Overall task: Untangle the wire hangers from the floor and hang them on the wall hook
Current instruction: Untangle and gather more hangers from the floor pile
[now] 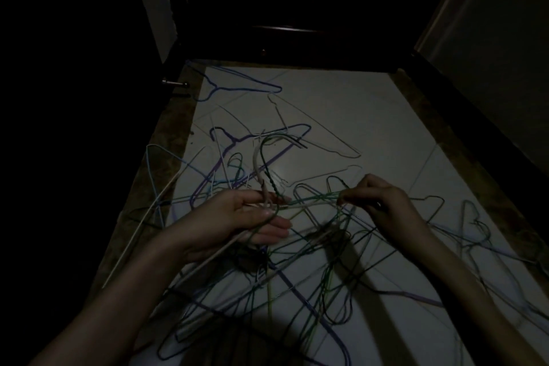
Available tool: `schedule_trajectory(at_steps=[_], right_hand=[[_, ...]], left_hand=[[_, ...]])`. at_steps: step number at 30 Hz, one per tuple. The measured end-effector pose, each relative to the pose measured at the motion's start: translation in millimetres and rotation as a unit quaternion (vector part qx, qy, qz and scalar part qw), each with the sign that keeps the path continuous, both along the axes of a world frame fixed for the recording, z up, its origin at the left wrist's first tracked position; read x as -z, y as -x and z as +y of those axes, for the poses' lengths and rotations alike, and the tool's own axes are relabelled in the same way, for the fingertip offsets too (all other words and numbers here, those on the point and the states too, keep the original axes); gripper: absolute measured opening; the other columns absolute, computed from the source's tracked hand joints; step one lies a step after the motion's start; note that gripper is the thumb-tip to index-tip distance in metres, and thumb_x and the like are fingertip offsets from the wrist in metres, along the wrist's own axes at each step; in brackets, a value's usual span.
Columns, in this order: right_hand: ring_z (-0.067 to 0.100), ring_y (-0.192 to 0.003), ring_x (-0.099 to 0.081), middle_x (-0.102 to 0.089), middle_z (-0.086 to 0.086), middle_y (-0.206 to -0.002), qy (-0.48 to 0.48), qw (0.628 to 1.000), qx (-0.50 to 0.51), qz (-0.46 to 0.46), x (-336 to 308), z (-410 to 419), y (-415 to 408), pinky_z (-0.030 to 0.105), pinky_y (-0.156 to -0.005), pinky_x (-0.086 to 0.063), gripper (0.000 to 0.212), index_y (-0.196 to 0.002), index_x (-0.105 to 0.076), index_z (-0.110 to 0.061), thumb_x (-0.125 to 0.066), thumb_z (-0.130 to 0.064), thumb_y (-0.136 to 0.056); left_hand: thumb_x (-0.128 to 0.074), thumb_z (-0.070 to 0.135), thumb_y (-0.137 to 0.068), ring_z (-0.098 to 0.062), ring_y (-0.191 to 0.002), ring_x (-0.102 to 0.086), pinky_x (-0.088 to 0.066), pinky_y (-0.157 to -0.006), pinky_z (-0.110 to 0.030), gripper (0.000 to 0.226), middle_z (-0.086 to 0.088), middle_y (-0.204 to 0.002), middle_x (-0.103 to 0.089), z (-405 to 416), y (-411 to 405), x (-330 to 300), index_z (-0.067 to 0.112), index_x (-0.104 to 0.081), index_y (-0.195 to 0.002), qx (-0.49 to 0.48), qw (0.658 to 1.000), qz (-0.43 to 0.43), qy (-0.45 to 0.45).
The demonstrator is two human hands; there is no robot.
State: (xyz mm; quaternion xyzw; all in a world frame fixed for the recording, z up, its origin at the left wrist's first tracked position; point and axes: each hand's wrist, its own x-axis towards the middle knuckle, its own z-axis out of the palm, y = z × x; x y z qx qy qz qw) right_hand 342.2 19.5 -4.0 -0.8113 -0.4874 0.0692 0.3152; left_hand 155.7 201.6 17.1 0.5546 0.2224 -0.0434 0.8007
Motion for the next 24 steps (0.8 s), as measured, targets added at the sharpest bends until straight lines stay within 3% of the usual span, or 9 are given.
schedule_trajectory(at_steps=[4, 6, 9, 14, 16, 19, 22, 24], right_hand=[[-0.017, -0.079, -0.053, -0.053, -0.015, -0.077, -0.020, 0.999, 0.004, 0.034, 10, 7, 6, -0.001, -0.068, -0.036, 0.024, -0.091, -0.074, -0.006, -0.058, 0.010, -0.082], [-0.009, -0.078, -0.057, -0.059, -0.009, -0.079, -0.014, 0.999, -0.008, 0.035, 16, 13, 7, 0.001, -0.068, -0.038, 0.022, -0.092, -0.074, -0.007, -0.061, 0.007, -0.081], [0.017, -0.082, -0.061, -0.066, 0.009, -0.087, 0.004, 0.999, -0.022, 0.030, 25, 23, 11, 0.015, -0.069, -0.042, 0.019, -0.094, -0.074, -0.009, -0.063, 0.001, -0.082], [0.013, -0.097, -0.056, -0.060, -0.001, -0.102, -0.033, 0.993, 0.063, 0.093, 45, 25, 13, 0.024, -0.084, -0.045, 0.021, -0.106, -0.067, -0.012, -0.062, -0.009, -0.086], [0.015, -0.098, -0.056, -0.057, -0.001, -0.102, 0.008, 0.986, 0.102, 0.129, 60, 15, 11, 0.022, -0.082, -0.045, 0.022, -0.107, -0.065, -0.012, -0.062, -0.009, -0.086], [0.012, -0.092, -0.060, -0.061, -0.001, -0.097, 0.098, 0.973, 0.122, 0.169, 81, -10, 11, 0.009, -0.074, -0.042, 0.021, -0.106, -0.066, -0.008, -0.061, -0.005, -0.086], [0.015, -0.097, -0.058, -0.063, 0.001, -0.105, 0.226, 0.962, 0.098, 0.120, 102, -38, 10, 0.016, -0.078, -0.039, 0.023, -0.107, -0.066, -0.011, -0.062, -0.009, -0.085], [0.016, -0.100, -0.059, -0.063, 0.004, -0.111, 0.265, 0.951, 0.084, 0.134, 110, -51, 11, 0.020, -0.082, -0.043, 0.024, -0.108, -0.065, -0.012, -0.065, -0.011, -0.084]], left_hand=[[-0.052, 0.006, -0.083, -0.028, -0.089, -0.070, -0.057, -0.074, -0.029, 0.027, -0.022, -0.098, -0.070, -2, 1, 1, 0.006, -0.062, -0.109, -0.018, 0.999, -0.017, 0.046], [-0.052, 0.008, -0.081, -0.027, -0.089, -0.070, -0.057, -0.074, -0.029, 0.028, -0.020, -0.096, -0.071, -4, 1, 2, 0.005, -0.061, -0.108, -0.005, 0.998, -0.020, 0.054], [-0.053, 0.005, -0.081, -0.026, -0.086, -0.070, -0.057, -0.073, -0.027, 0.023, -0.018, -0.090, -0.072, -3, 3, 5, 0.001, -0.060, -0.102, 0.012, 1.000, -0.020, 0.019], [-0.054, 0.002, -0.082, -0.020, -0.078, -0.071, -0.057, -0.069, -0.023, 0.016, -0.013, -0.083, -0.073, 3, 14, 13, 0.003, -0.063, -0.095, -0.052, 0.998, -0.019, -0.036], [-0.056, 0.003, -0.078, -0.019, -0.076, -0.071, -0.056, -0.066, -0.022, 0.018, -0.012, -0.081, -0.073, 3, 17, 17, 0.003, -0.063, -0.094, -0.058, 0.997, -0.021, -0.034], [-0.052, -0.004, -0.084, -0.018, -0.072, -0.071, -0.054, -0.062, -0.019, 0.016, -0.013, -0.079, -0.072, 0, 16, 21, 0.003, -0.064, -0.092, -0.076, 0.996, -0.017, -0.044], [-0.053, -0.003, -0.085, -0.020, -0.075, -0.071, -0.055, -0.063, -0.021, 0.016, -0.013, -0.081, -0.073, -1, 14, 26, 0.005, -0.064, -0.092, -0.093, 0.993, -0.015, -0.069], [-0.053, -0.003, -0.086, -0.021, -0.075, -0.070, -0.058, -0.066, -0.024, 0.016, -0.013, -0.082, -0.073, -1, 11, 29, 0.005, -0.065, -0.092, -0.101, 0.991, -0.012, -0.087]])
